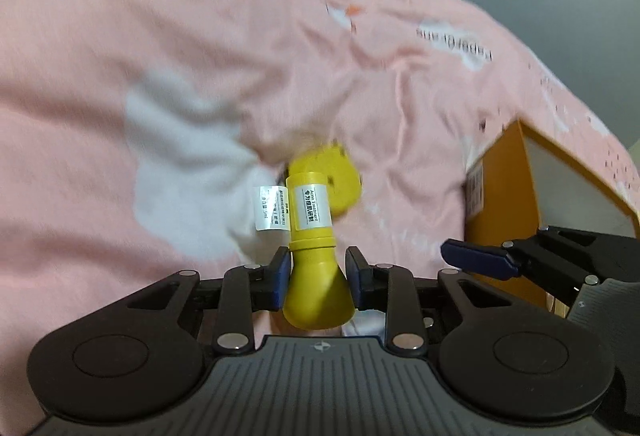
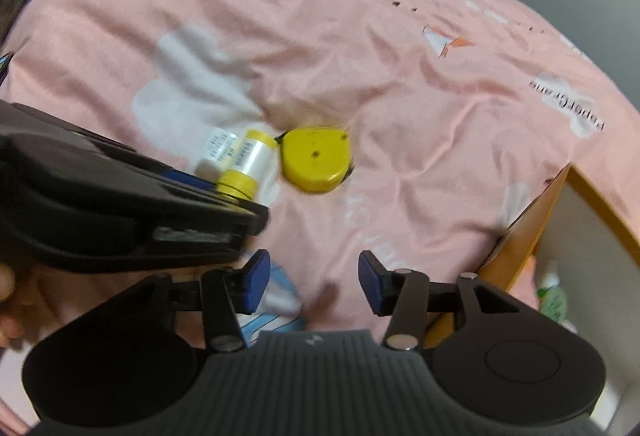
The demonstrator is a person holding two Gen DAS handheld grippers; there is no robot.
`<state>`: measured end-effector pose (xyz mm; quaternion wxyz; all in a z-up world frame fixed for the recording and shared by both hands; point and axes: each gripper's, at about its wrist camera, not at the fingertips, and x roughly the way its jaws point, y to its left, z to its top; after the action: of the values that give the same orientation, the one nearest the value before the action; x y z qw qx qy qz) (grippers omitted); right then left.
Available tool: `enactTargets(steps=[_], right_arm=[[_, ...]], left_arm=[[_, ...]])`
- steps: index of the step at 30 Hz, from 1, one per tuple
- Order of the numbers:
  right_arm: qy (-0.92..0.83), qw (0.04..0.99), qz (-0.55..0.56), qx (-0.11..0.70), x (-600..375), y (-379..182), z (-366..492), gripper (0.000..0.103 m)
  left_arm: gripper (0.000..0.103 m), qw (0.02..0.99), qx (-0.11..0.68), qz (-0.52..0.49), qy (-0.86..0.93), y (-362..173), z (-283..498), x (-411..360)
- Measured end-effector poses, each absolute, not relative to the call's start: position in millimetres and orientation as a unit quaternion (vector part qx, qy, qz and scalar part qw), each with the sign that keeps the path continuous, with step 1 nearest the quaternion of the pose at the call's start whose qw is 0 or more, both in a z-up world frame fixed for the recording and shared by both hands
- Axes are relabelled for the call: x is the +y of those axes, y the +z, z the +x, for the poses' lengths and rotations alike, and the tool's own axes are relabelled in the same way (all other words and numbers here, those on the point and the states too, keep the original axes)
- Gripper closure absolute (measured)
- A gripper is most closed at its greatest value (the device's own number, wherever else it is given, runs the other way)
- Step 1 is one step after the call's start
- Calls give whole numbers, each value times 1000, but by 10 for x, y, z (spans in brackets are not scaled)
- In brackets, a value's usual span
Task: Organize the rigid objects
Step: 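Grasp the yellow bottle with the left tool while the right tool grasps the yellow tape measure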
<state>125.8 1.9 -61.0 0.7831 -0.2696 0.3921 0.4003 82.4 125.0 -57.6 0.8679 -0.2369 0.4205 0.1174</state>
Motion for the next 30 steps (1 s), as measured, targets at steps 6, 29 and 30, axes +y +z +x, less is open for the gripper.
enactTargets(steps=[6,29,30], right_arm=[[391,796,-271,375,182,-530,1477,40],[414,757,-225,453,795,-946,2019,47],[414,755,-218,459,798,-955,2034,47]], left_arm=[[100,878,388,-231,158,-424,908,1459],[88,830,435,-319,142,-680,890,1808],[86,829,435,-321,141,-676,893,1810]])
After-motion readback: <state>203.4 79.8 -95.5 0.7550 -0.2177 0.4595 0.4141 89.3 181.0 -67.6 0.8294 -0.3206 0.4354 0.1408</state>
